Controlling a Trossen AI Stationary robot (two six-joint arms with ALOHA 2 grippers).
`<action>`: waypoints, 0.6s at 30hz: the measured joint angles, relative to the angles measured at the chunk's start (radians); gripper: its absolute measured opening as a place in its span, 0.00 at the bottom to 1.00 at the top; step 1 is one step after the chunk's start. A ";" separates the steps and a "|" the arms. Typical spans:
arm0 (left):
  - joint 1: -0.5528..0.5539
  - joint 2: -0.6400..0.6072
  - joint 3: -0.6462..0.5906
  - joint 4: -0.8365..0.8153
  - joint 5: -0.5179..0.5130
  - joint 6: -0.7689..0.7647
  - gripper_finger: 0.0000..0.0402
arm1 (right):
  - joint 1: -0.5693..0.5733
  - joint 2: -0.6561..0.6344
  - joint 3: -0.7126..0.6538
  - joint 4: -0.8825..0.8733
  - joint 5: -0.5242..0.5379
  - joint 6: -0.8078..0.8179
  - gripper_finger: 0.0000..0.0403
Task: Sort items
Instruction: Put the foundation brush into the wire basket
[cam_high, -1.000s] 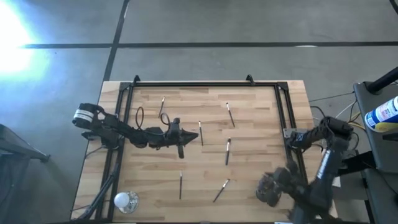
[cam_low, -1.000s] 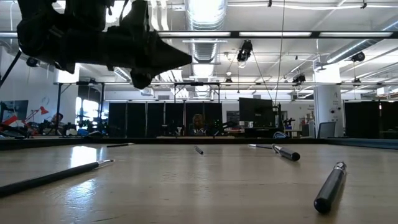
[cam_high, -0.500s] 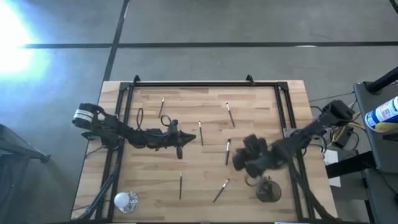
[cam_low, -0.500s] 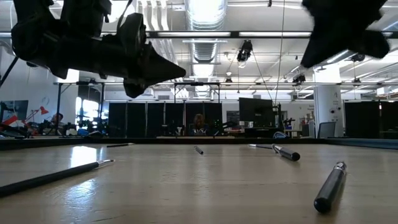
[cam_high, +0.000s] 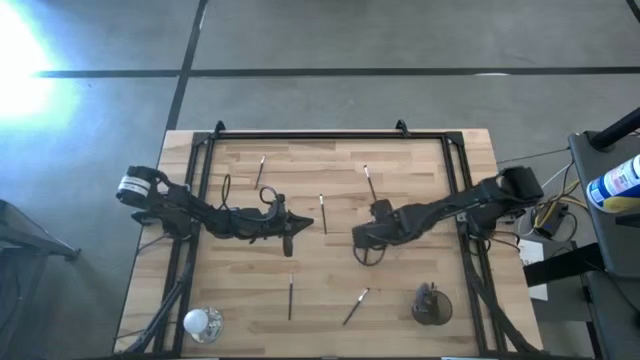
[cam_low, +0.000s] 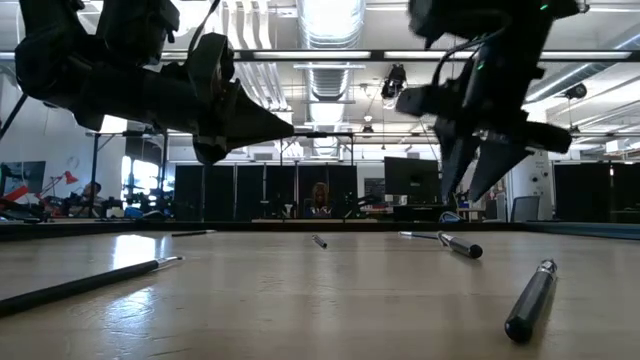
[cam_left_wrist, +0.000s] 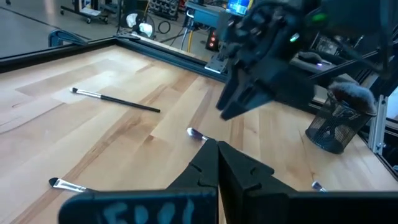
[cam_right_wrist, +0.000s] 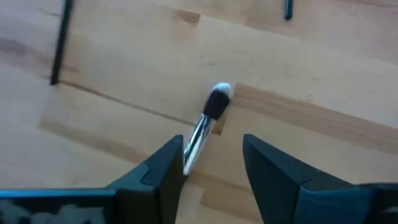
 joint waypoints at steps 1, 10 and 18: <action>0.000 0.000 0.000 0.000 0.000 0.000 0.00 | -0.011 0.017 0.008 0.002 -0.008 -0.005 0.41; 0.000 0.000 -0.002 -0.001 0.001 -0.009 0.00 | -0.075 0.157 0.078 -0.001 -0.019 -0.022 0.41; 0.000 0.000 -0.002 -0.001 0.003 -0.023 0.00 | -0.113 0.258 0.123 -0.003 -0.036 -0.071 0.32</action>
